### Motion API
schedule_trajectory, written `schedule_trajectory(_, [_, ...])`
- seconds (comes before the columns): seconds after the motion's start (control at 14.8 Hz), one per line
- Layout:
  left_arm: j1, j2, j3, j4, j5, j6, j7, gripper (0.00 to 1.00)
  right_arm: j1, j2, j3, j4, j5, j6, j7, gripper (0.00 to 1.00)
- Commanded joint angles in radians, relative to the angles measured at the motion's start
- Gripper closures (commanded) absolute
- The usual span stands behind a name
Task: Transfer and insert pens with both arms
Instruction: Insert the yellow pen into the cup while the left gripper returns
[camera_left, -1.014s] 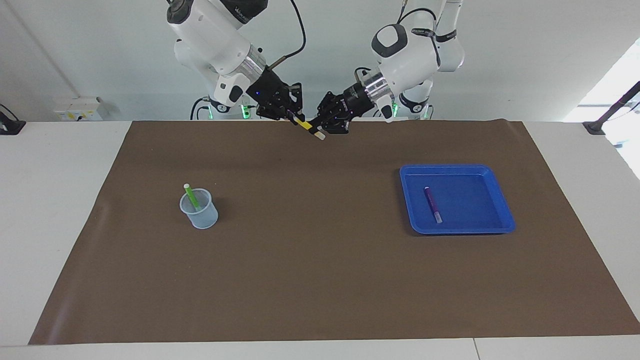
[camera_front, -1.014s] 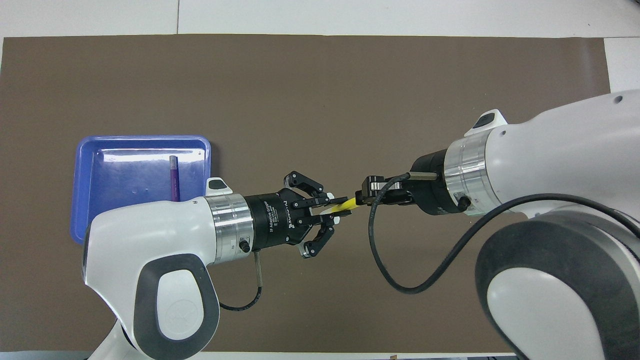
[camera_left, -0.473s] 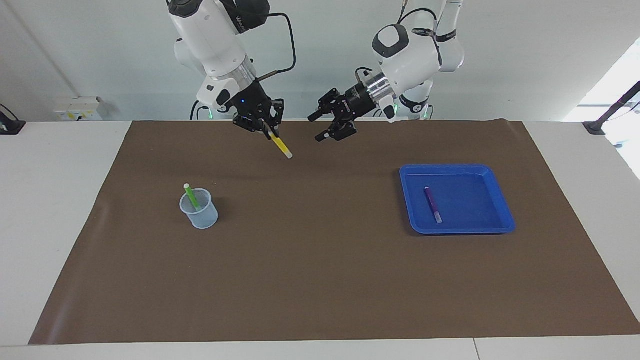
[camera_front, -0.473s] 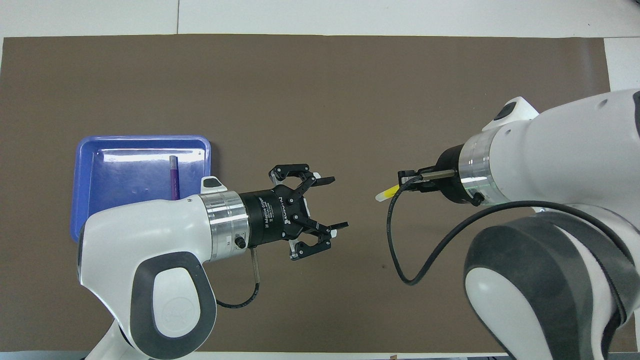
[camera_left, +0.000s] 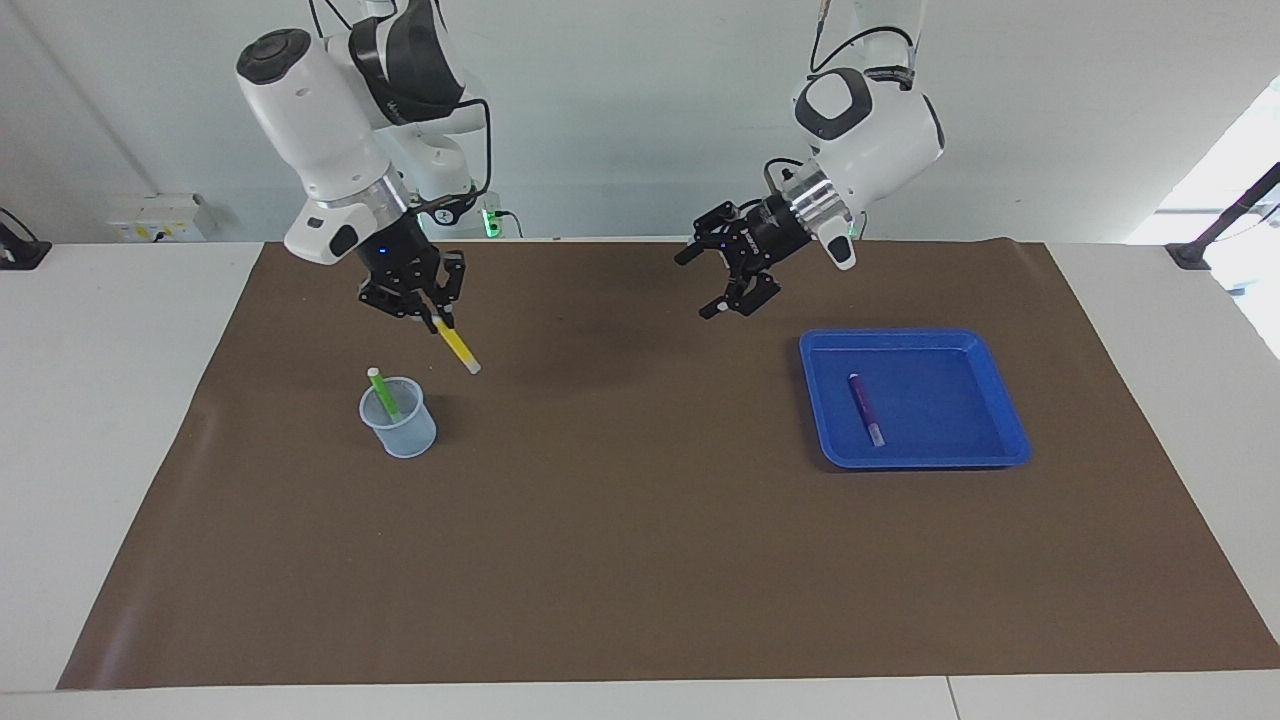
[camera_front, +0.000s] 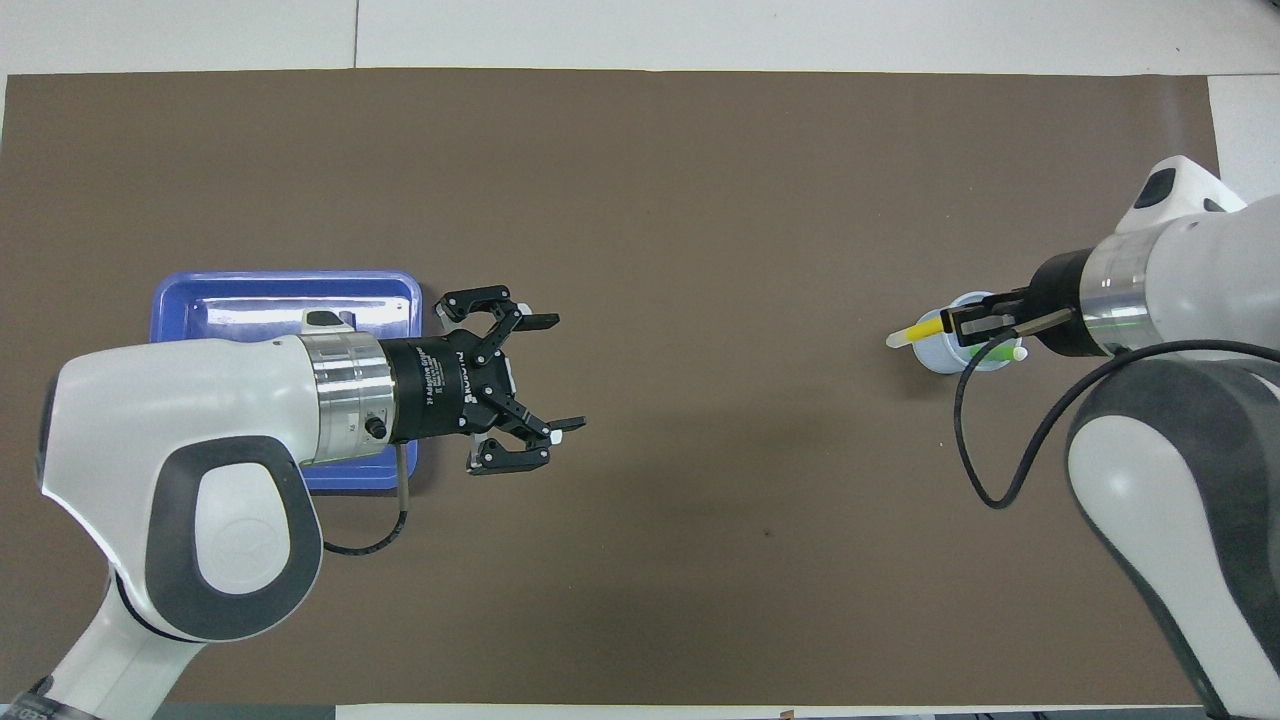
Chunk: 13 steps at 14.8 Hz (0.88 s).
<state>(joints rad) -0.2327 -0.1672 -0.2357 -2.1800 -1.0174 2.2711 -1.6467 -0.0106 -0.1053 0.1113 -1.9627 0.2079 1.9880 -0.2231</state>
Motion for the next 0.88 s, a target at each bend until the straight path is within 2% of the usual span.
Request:
schedule_trajectory(0.0, [0.082, -0.028, -0.002, -0.011, 0.15, -0.122, 0.057, 0.0, -0.012, 0.01, -0.027, -0.025, -0.048, 0.051, -0.123, 1.0])
schedule_trajectory(0.2, [0.228, -0.022, -0.002, 0.032, 0.342, -0.313, 0.177, 0.0, -0.015, 0.029, -0.067, -0.047, -0.059, 0.077, -0.221, 1.0])
schedule_trajectory(0.41, [0.355, -0.015, 0.0, 0.068, 0.466, -0.461, 0.437, 0.0, -0.017, 0.03, -0.09, -0.097, -0.059, 0.133, -0.295, 1.0])
schedule_trajectory(0.68, [0.476, -0.009, 0.0, 0.057, 0.493, -0.49, 0.862, 0.0, -0.017, 0.044, -0.101, -0.136, -0.085, 0.178, -0.321, 1.0])
schedule_trajectory(0.81, [0.472, 0.03, 0.0, 0.058, 0.593, -0.464, 1.047, 0.0, -0.017, 0.061, -0.101, -0.146, -0.087, 0.219, -0.343, 1.0])
